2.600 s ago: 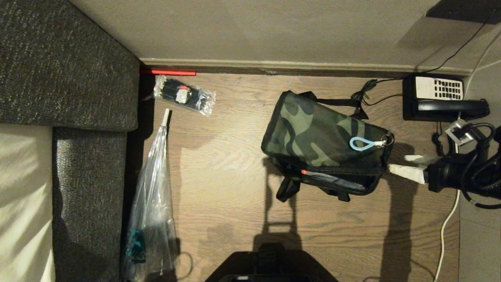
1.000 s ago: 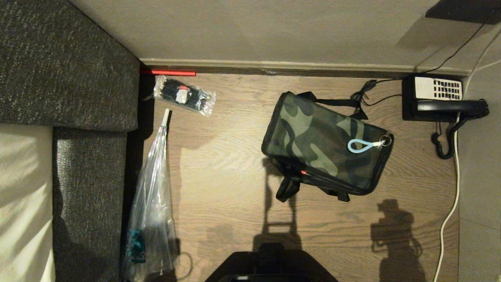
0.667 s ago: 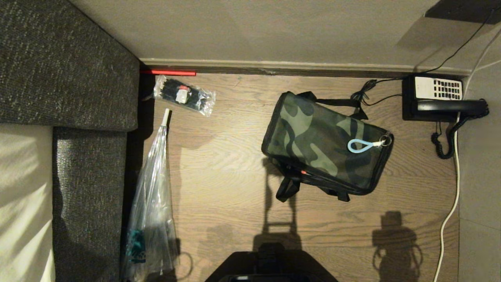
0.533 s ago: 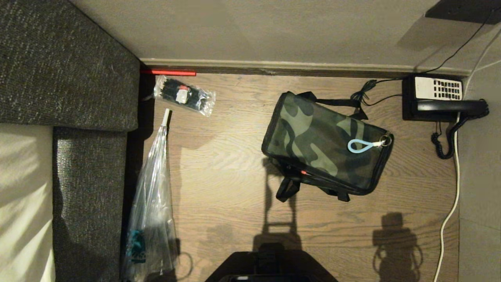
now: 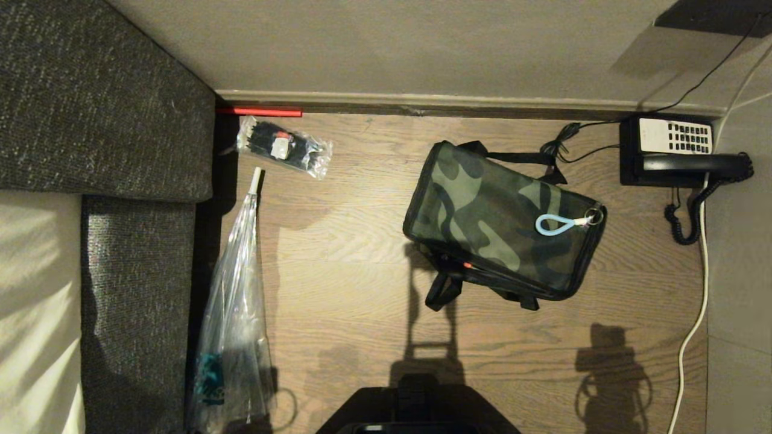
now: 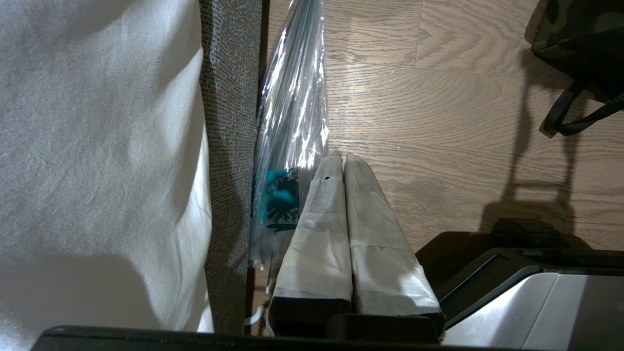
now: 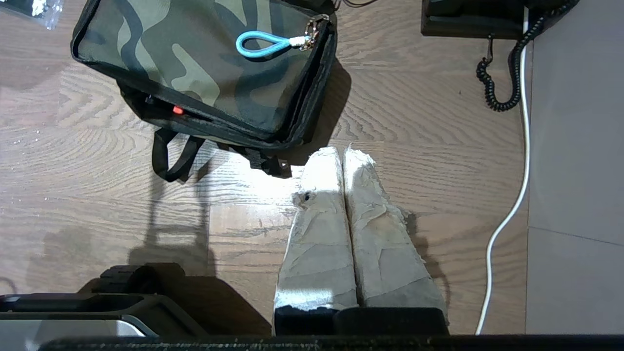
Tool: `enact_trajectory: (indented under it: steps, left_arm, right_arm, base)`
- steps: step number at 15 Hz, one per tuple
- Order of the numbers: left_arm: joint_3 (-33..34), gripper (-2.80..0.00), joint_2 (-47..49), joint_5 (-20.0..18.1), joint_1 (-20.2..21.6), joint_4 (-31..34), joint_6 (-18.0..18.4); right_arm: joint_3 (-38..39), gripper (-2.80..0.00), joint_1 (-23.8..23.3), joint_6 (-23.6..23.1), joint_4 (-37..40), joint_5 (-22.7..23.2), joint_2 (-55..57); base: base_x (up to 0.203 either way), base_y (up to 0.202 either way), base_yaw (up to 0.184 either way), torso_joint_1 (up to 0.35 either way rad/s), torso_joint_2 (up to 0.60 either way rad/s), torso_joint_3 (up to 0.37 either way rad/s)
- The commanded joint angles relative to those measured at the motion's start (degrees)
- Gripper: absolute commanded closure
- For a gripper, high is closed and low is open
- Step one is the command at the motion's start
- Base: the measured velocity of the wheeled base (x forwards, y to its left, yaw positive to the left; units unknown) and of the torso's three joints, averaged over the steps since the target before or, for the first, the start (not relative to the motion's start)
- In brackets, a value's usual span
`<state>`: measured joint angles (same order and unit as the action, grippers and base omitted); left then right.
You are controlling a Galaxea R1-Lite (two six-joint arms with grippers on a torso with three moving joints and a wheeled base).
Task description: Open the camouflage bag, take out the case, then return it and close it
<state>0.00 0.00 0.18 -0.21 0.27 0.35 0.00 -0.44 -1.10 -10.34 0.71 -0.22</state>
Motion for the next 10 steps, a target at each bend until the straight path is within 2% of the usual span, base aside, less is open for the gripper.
enact_trajectory:
  steps: [1, 10]
  left_arm:
    - [0.1, 0.00, 0.0, 0.0, 0.0, 0.0, 0.0]
    - [0.1, 0.00, 0.0, 0.0, 0.0, 0.0, 0.0]
  right_arm:
    - [2.3, 0.00, 0.0, 0.0, -0.1, 0.1, 0.1]
    - [2.3, 0.00, 0.0, 0.1, 0.0, 0.1, 0.1]
  base:
    - [0.000, 0.000, 0.000, 0.000, 0.00, 0.000]
    - [0.000, 0.000, 0.000, 0.000, 0.00, 0.000]
